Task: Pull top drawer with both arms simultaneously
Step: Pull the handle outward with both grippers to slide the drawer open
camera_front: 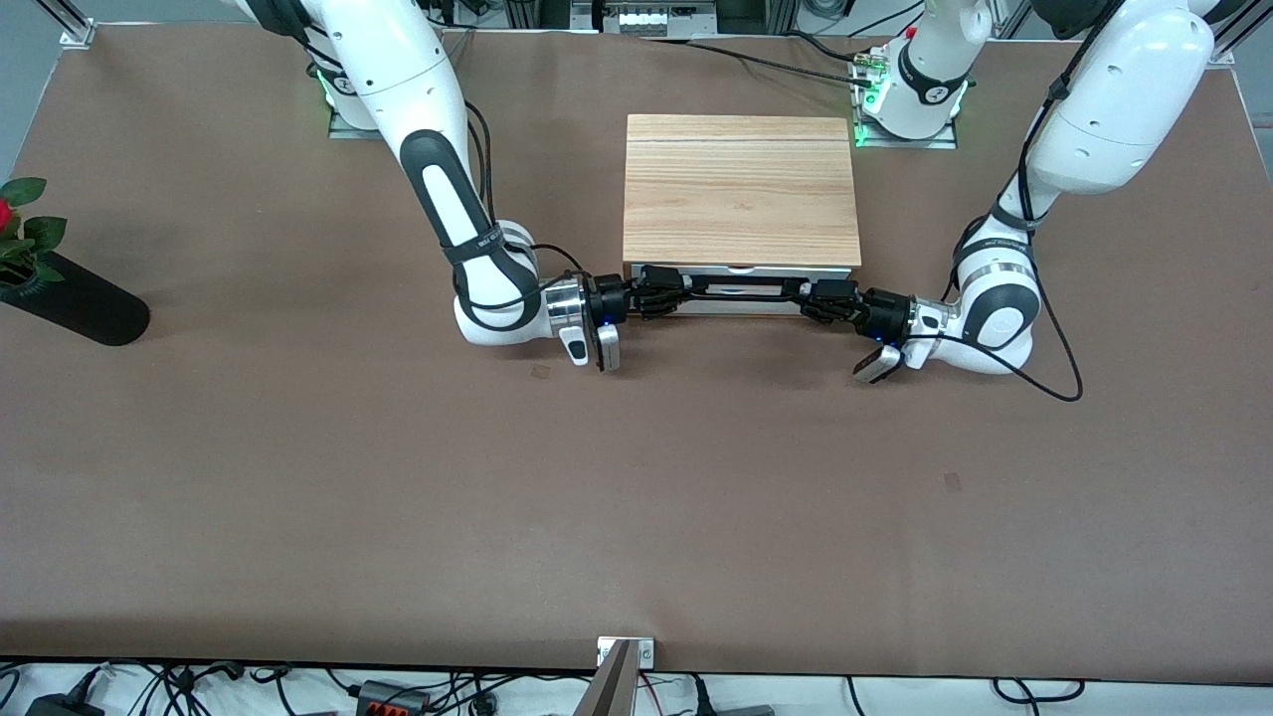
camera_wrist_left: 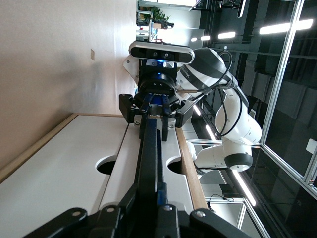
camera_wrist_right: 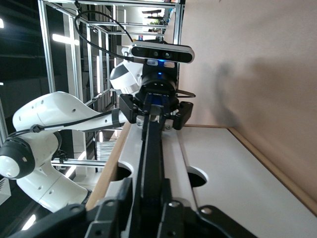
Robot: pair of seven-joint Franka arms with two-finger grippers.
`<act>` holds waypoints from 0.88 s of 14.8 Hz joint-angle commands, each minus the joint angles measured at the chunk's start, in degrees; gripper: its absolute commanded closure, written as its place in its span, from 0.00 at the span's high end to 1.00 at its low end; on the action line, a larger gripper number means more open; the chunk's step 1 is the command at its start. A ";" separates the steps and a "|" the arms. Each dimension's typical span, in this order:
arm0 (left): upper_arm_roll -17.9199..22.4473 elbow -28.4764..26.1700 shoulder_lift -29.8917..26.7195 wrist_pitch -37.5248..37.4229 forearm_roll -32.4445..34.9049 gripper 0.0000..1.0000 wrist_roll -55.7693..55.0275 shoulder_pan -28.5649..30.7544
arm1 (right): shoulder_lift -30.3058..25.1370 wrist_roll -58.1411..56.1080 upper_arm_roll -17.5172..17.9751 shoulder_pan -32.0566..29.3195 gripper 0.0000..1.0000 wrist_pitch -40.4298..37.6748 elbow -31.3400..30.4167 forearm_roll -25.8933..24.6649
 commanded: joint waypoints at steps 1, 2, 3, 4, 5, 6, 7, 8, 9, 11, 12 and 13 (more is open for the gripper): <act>-0.46 0.39 -0.15 -0.19 -1.07 0.06 -2.66 0.04 | 0.11 0.14 0.19 -0.84 0.20 -1.50 0.65 -0.88; -0.46 0.39 -0.15 -0.19 -1.07 0.06 -2.66 0.04 | 0.11 0.14 0.19 -0.84 0.17 -1.59 0.65 -0.88; -0.46 0.39 -0.15 -0.19 -1.07 0.06 -2.66 0.04 | 0.11 0.14 0.19 -0.84 0.15 -1.76 0.65 -0.97; -0.46 0.39 -0.15 -0.19 -1.07 0.06 -2.66 0.04 | 0.11 0.22 0.19 -0.93 0.15 -1.77 0.65 -0.97; -0.46 0.39 -0.15 -0.19 -1.07 0.06 -2.66 0.12 | 0.11 0.22 0.19 -0.93 0.13 -1.77 0.65 -0.97; -0.46 0.39 -0.15 -0.19 -0.98 0.06 -2.66 0.12 | 0.11 0.05 0.19 -0.93 0.08 -1.77 0.65 -0.97; -0.46 0.39 -0.15 -0.19 -0.98 0.05 -2.66 0.12 | 0.37 -0.56 0.19 -0.93 0.08 -1.77 0.74 -0.88; -0.46 0.39 -0.15 -0.19 -1.07 0.05 -2.66 0.04 | 0.38 -0.31 0.10 -1.10 0.06 -1.77 0.83 -0.88; -0.46 0.48 -0.06 -0.19 -1.07 0.05 -2.84 0.04 | 0.46 -0.22 0.10 -1.45 0.06 -1.77 0.91 -0.88; -0.46 1.53 -0.06 -0.19 -0.98 0.05 -3.97 0.04 | 0.55 -0.39 0.10 -1.55 0.06 -1.68 0.92 -0.71; -0.46 1.71 -0.06 -0.19 -0.98 0.05 -4.59 0.12 | 1.07 -0.39 0.10 -1.89 0.05 -1.68 1.35 -0.62; -0.38 2.93 0.12 -0.19 -0.98 0.05 -5.03 0.12 | 1.77 -0.30 0.10 -1.98 0.05 -1.68 3.18 -0.71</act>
